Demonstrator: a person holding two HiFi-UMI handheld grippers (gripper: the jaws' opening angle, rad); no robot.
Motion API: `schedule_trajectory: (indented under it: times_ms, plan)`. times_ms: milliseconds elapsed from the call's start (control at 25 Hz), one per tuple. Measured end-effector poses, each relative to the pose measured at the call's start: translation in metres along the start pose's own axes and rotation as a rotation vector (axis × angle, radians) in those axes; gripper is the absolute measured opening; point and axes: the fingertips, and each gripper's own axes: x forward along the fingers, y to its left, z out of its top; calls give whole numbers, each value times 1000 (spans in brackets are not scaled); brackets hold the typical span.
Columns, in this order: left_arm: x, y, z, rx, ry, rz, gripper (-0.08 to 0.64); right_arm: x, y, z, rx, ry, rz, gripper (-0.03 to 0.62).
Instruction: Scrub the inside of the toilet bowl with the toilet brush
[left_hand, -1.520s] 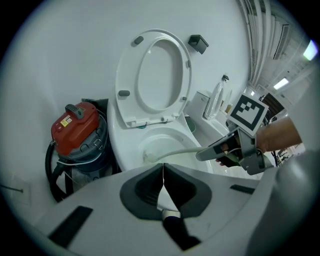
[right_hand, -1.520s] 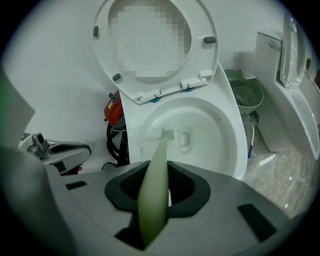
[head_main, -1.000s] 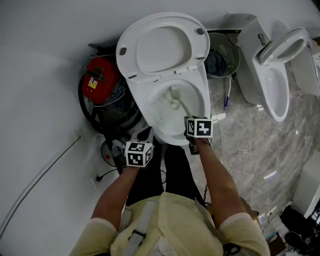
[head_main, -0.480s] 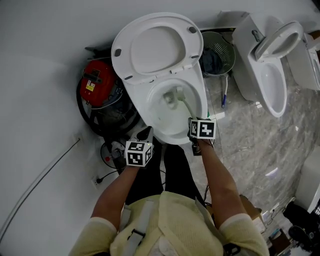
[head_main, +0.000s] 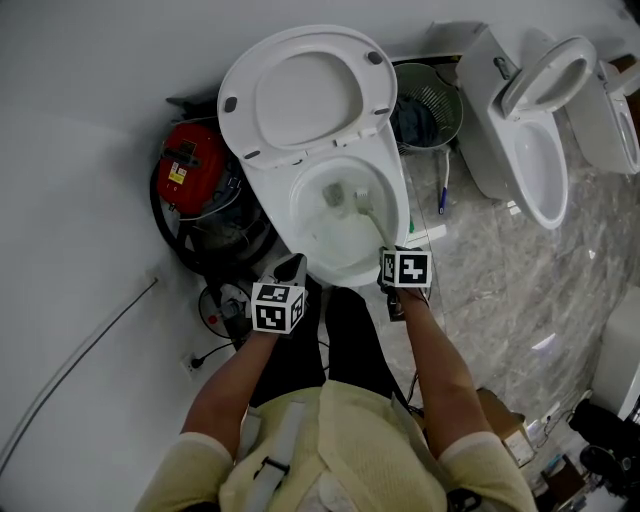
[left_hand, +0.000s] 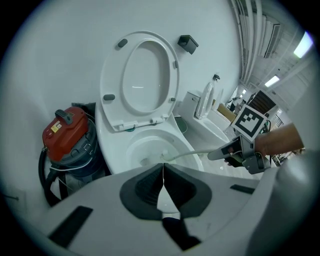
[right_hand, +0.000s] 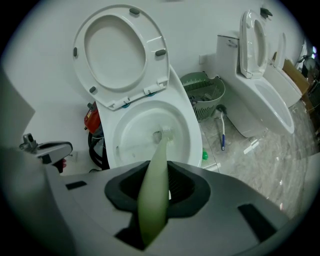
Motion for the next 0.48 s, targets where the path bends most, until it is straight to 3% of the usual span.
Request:
schedule_trajectory:
  times_ms: [480]
  plan:
    - [-4,-10,-12,-1,11,1,14,-12,-2,-37,-52,51,-7,106]
